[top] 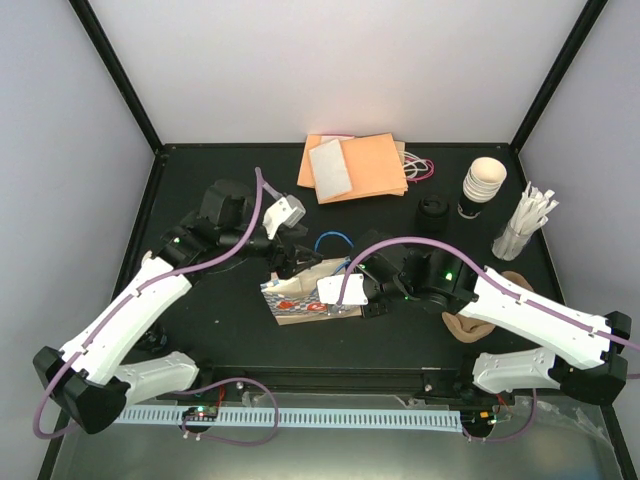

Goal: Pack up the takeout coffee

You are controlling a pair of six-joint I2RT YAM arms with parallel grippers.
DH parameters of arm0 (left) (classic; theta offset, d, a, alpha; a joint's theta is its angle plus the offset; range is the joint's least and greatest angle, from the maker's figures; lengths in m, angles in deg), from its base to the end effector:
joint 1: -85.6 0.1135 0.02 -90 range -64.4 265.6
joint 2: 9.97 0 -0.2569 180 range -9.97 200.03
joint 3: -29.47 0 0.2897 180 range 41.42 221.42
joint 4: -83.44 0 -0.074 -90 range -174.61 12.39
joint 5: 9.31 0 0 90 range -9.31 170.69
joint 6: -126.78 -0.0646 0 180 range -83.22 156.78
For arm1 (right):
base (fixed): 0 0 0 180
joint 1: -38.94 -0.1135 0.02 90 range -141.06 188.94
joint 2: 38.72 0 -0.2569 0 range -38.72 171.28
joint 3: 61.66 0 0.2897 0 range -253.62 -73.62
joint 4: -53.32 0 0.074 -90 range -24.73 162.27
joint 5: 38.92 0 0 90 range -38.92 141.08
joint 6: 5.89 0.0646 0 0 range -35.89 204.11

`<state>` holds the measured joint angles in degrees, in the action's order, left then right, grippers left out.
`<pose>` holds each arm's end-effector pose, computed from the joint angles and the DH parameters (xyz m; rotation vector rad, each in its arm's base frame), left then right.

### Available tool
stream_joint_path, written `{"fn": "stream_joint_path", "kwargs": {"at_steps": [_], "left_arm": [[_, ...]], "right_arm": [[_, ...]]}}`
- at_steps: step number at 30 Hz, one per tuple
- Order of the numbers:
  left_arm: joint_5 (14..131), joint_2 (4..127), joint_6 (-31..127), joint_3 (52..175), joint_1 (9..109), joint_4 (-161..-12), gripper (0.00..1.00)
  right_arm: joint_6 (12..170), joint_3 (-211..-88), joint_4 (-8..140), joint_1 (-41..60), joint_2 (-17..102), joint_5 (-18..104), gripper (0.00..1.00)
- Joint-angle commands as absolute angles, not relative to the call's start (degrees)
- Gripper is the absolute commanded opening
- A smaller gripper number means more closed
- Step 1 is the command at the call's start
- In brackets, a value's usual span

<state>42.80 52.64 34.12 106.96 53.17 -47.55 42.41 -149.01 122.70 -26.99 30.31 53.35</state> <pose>0.2195 -0.1865 0.3459 1.0259 1.9408 -1.0107 0.1207 0.2639 0.3367 -1.9800 1.4697 0.1352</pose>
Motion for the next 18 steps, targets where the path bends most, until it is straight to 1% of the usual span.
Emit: {"fn": "stream_joint_path", "kwargs": {"at_steps": [1, 5, 13, 15, 16, 18], "left_arm": [[46.0, 53.8, 33.6, 110.4, 52.7, -48.0, 0.91], [44.6, 54.8, 33.4, 110.9, 52.6, -48.0, 0.87], [38.4, 57.4, 33.7, 112.6, 52.4, -45.8, 0.62], [37.9, 58.0, 33.5, 113.0, 52.0, -45.1, 0.51], [38.0, 58.3, 33.3, 113.3, 51.7, -44.7, 0.42], [39.1, 59.0, 32.6, 114.3, 51.5, -43.7, 0.16]], "right_arm": [[42.5, -148.0, 122.7, -27.7, 29.8, 52.8, 0.02], [42.7, -147.9, 122.7, -27.7, 29.7, 53.0, 0.02], [42.8, -147.8, 122.7, -27.8, 29.9, 53.2, 0.02], [42.8, -147.9, 122.6, -27.9, 30.0, 53.2, 0.02], [42.9, -148.0, 122.6, -27.9, 30.1, 53.3, 0.02], [42.7, -148.1, 122.5, -27.9, 30.1, 53.0, 0.02]]}}
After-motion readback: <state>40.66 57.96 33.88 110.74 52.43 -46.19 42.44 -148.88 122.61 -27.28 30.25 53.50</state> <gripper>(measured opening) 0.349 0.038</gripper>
